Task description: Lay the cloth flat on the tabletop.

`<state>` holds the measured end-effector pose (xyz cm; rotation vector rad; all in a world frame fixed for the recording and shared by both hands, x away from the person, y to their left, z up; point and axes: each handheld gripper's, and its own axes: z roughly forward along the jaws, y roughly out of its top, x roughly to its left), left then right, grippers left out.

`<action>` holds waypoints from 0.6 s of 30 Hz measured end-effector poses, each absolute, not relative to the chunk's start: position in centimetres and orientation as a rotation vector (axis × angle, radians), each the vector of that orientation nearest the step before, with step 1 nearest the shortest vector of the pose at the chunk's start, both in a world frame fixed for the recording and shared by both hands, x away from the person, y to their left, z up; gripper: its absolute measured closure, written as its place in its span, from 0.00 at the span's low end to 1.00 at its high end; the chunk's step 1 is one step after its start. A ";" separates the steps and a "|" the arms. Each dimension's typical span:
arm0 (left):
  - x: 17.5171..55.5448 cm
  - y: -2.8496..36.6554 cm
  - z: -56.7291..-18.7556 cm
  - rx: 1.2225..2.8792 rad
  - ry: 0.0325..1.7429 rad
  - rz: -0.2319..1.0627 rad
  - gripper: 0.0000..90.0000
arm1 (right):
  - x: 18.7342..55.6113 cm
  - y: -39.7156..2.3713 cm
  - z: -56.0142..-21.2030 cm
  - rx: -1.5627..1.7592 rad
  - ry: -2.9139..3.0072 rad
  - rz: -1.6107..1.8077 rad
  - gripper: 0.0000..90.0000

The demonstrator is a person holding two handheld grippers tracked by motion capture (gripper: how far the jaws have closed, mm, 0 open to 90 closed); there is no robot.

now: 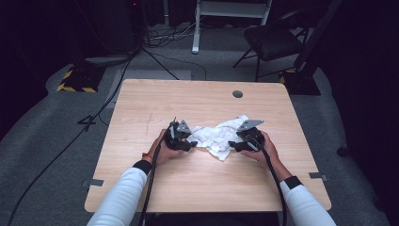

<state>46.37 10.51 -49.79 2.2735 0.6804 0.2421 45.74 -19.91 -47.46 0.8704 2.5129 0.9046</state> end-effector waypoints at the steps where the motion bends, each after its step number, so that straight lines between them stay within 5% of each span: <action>1: 46.3 10.6 -49.7 2.282 0.673 0.241 0.75 | 45.6 -19.9 -47.6 0.862 2.518 0.900 0.59; 5: 46.2 11.2 -49.5 2.297 0.675 0.237 0.88 | 45.0 -20.5 -47.4 0.823 2.523 0.922 0.83; 9: 46.0 11.6 -48.9 2.285 0.670 0.250 0.92 | 44.1 -21.4 -46.8 0.757 2.502 0.969 0.94; 18: 44.5 12.6 -45.9 2.219 0.584 0.292 0.93 | 42.4 -23.6 -44.0 0.732 2.397 1.108 0.97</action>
